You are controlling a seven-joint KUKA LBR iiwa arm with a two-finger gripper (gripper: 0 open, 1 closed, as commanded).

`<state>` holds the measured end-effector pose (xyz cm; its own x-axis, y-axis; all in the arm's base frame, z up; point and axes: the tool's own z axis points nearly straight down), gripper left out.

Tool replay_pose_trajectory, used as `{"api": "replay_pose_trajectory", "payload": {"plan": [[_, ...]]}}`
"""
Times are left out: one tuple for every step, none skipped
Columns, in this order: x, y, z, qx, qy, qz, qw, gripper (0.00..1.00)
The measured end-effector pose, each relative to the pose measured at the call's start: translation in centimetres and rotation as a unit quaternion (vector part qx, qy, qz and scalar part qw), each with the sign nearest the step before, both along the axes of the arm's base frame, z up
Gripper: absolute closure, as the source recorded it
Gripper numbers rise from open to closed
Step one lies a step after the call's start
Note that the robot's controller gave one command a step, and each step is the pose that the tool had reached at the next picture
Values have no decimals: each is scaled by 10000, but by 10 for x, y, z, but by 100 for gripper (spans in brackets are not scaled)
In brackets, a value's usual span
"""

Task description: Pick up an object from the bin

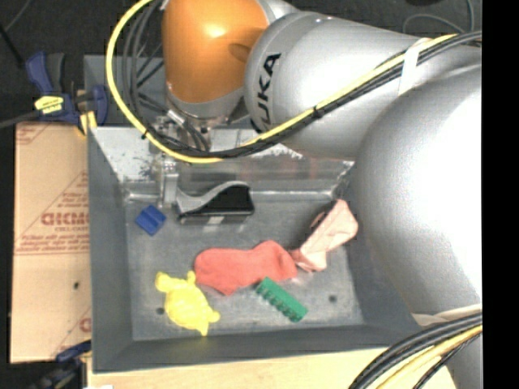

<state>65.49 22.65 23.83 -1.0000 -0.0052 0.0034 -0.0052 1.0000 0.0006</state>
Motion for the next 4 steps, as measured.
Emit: {"api": "replay_pose_trajectory", "payload": {"plan": [[1, -1, 6, 7, -37, -22, 10000, 0], [1, 2, -81, 6, -49, 284, 9996, 0], [-9, -97, -138, 10, -77, 651, 9978, 0], [-3, -62, -136, -7, -57, 529, 9986, 0]]}}
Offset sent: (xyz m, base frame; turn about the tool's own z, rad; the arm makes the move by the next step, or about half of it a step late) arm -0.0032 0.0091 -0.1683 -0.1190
